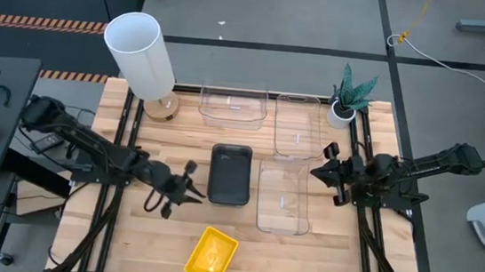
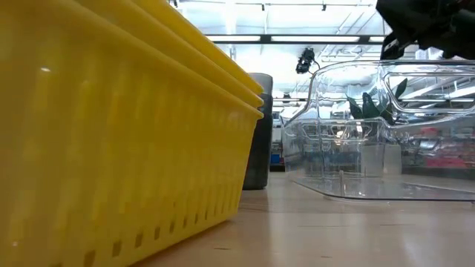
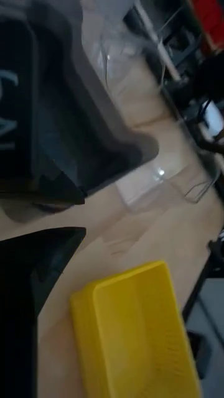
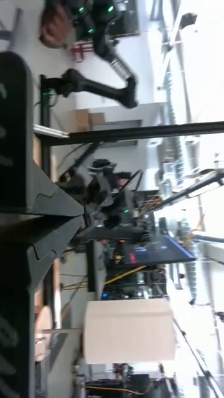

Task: Stack baskets by color
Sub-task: Stack the bottom transparent bin on top of the top right transparent bin

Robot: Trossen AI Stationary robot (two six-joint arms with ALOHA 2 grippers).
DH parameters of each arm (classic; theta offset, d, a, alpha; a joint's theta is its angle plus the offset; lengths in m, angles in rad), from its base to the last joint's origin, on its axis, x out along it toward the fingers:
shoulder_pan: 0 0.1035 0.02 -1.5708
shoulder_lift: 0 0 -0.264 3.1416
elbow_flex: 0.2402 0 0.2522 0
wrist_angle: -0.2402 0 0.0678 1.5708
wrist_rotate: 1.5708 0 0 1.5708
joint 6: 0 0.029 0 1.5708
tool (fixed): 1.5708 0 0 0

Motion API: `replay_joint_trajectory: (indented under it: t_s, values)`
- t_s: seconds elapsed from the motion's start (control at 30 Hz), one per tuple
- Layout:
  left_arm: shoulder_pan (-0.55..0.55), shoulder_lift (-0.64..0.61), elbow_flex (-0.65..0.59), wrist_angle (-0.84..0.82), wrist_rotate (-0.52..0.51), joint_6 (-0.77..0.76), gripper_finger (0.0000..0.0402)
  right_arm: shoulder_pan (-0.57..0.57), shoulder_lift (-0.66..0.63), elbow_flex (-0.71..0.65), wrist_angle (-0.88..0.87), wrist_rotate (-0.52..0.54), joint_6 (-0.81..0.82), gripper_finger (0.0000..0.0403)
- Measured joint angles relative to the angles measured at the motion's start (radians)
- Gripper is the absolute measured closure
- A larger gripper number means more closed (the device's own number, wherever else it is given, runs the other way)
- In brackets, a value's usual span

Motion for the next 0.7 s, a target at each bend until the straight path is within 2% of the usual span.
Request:
replay_joint_trajectory:
  t_s: [0.3,0.47,0.53,0.7]
  values:
    - [0.035,-0.253,-0.12,0.039,-0.032,-0.038,0.0341,0.0,0.017,0.0,0.14,-0.018,0.004,0.0386]
    - [0.056,-0.37,-0.185,0.079,-0.106,-0.063,0.034,0.0,0.065,0.008,0.213,0.115,0.065,0.0386]
    - [0.067,-0.412,-0.217,0.091,-0.121,-0.069,0.034,-0.003,0.095,0.042,0.175,0.147,0.071,0.0386]
    - [0.095,-0.501,-0.314,0.216,-0.128,-0.088,0.034,-0.003,0.185,0.194,-0.08,0.123,0.072,0.0386]
